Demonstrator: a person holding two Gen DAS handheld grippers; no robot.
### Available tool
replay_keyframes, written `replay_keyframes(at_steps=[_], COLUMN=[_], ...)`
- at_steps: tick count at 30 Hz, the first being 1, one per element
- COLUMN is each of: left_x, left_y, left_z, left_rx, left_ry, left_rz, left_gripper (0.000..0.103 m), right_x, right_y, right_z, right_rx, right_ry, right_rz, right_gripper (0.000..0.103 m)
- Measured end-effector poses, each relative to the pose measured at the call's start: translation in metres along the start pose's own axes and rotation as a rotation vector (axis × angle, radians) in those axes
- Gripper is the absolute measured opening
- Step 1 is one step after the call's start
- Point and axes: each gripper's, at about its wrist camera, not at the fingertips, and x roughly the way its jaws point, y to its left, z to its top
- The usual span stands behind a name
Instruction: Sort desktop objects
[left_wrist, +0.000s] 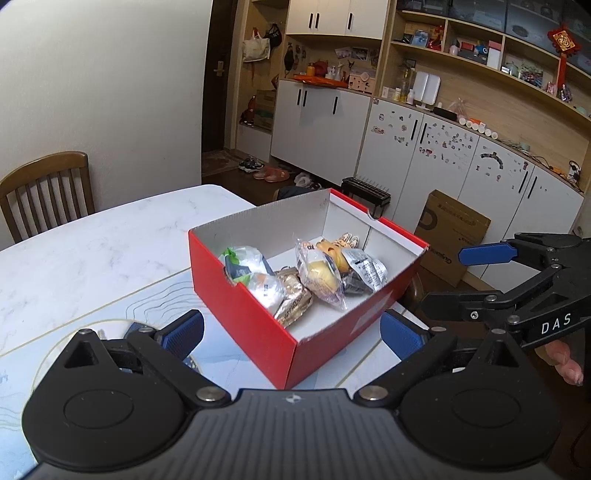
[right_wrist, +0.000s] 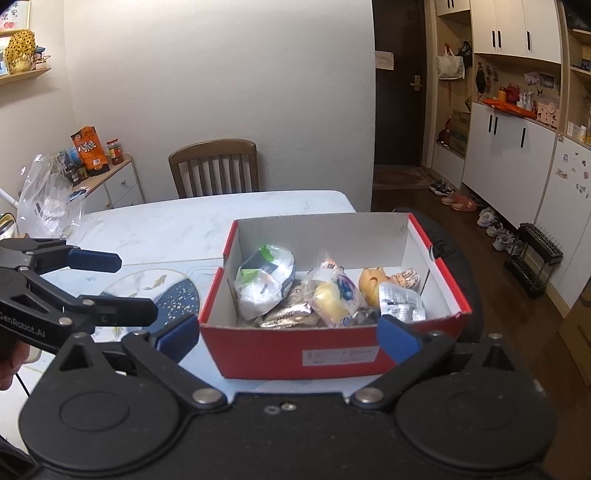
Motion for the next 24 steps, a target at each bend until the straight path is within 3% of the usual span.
replay_keyframes(at_steps=[24], left_x=[-0.01], left_y=[0.002], left_z=[-0.015], left_rx=[0.004], left_ry=[0.009], left_rz=[-0.017], left_gripper=[0.102], right_x=[0.002], right_y=[0.016], right_z=[-0.009], right_rx=[0.021], right_ry=[0.014], right_rz=[0.007], right_gripper=[0.103])
